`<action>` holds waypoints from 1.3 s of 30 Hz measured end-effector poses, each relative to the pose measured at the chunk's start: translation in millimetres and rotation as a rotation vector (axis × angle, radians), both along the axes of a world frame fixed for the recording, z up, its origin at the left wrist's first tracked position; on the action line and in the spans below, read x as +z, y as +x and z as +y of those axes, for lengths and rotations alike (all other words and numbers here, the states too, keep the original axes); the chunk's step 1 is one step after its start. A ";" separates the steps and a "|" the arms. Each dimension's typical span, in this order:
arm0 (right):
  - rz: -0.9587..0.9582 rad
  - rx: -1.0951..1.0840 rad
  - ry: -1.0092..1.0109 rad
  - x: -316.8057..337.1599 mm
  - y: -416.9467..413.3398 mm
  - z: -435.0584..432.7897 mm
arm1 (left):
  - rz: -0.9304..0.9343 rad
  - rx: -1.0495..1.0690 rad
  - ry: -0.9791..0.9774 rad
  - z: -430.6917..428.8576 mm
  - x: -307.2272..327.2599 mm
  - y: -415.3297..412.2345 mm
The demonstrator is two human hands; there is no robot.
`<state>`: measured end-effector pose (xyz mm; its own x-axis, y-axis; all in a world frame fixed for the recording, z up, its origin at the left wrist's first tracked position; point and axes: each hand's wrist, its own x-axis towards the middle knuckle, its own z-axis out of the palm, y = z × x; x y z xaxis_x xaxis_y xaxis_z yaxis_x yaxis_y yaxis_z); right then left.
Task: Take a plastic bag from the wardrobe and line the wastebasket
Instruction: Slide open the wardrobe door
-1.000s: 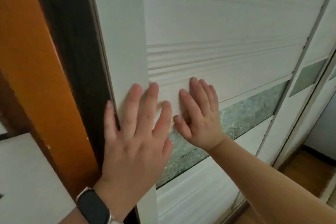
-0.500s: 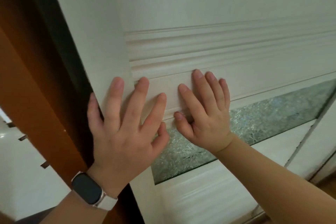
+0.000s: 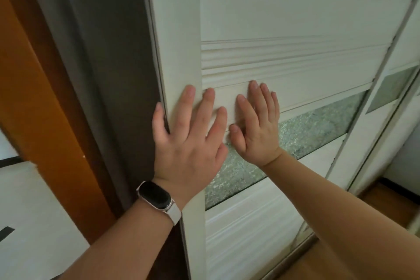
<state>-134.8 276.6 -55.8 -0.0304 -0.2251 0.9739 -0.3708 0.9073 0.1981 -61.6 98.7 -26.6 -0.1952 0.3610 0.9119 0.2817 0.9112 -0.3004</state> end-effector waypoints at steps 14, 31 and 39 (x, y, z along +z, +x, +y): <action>-0.046 -0.009 -0.041 0.6 -17.4 67.0 | 0.021 0.065 -0.066 68.3 0.6 -23.7; -0.082 -0.014 -0.108 -2.0 -40.8 163.7 | 0.035 -0.104 -0.176 143.7 5.2 -65.3; -0.140 -0.005 -0.077 3.3 -48.5 203.6 | 0.054 -0.158 -0.164 190.1 6.5 -84.1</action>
<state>-183.3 480.2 -52.6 -0.1676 -0.1493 0.9745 -0.3857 0.9196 0.0745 -145.6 288.9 -20.0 -0.0771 0.5272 0.8462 0.3971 0.7948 -0.4590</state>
